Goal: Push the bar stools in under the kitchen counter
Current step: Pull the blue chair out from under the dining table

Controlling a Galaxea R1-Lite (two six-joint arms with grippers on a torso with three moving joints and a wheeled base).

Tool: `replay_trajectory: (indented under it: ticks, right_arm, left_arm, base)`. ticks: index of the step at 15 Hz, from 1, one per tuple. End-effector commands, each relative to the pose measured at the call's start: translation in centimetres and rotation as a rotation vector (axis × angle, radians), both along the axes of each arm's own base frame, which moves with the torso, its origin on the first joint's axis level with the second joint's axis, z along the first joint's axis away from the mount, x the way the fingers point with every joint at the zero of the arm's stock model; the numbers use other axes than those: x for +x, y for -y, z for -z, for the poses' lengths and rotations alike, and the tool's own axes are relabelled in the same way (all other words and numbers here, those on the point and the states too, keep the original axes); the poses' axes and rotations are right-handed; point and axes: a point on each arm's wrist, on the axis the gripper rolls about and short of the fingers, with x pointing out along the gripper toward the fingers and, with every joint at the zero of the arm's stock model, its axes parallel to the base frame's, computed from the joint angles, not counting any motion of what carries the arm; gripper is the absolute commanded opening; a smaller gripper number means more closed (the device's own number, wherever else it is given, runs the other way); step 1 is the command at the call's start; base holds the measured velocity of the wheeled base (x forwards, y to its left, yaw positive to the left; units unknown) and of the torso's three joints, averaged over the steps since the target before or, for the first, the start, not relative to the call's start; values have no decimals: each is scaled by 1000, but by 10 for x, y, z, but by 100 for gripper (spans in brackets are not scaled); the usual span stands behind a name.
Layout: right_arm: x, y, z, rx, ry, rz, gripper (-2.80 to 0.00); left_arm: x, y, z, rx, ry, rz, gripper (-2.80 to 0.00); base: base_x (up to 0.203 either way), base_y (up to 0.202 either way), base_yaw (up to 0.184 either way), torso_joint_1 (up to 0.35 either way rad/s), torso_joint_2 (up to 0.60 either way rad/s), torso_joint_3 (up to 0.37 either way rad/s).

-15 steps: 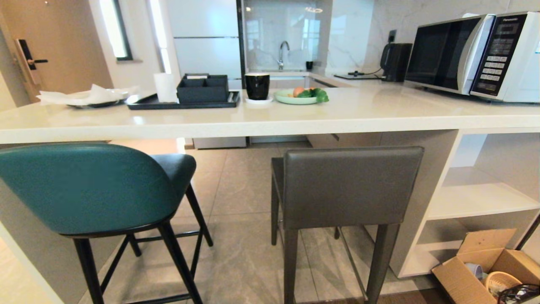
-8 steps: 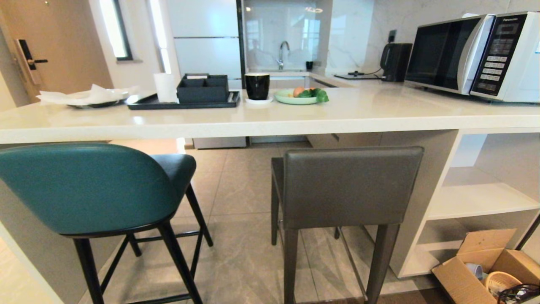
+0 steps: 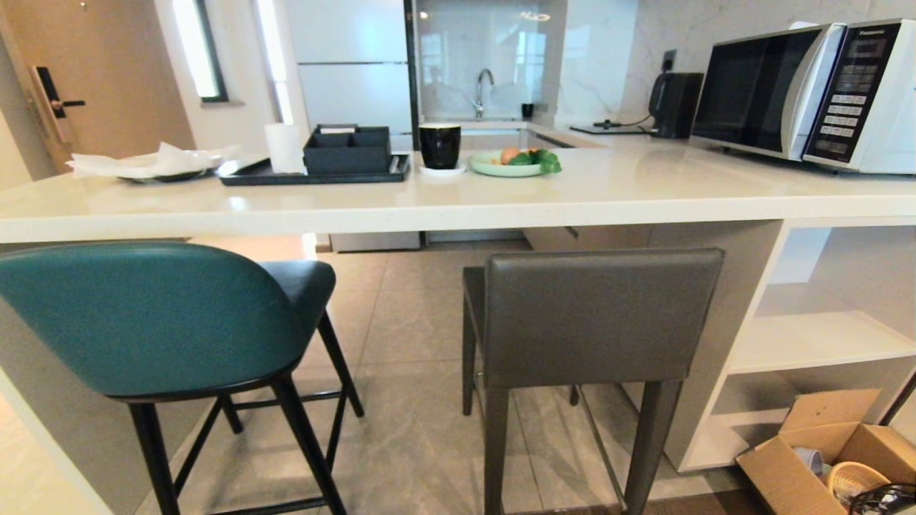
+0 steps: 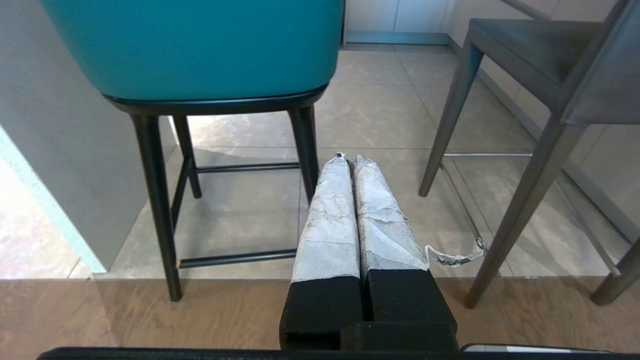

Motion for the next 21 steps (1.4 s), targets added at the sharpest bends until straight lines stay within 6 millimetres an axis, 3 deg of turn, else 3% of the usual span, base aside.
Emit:
replay_trajectory:
  ticks: [1, 21]
  right_arm:
    - [0, 0, 0, -1, -1, 0, -280]
    - [0, 0, 0, -1, -1, 0, -280]
  left_arm:
    - [0, 0, 0, -1, 1, 0, -280]
    - [0, 0, 0, -1, 1, 0, -280]
  base:
    - [3, 88, 8, 6, 6, 7]
    - [0, 195, -1, 4, 3, 2]
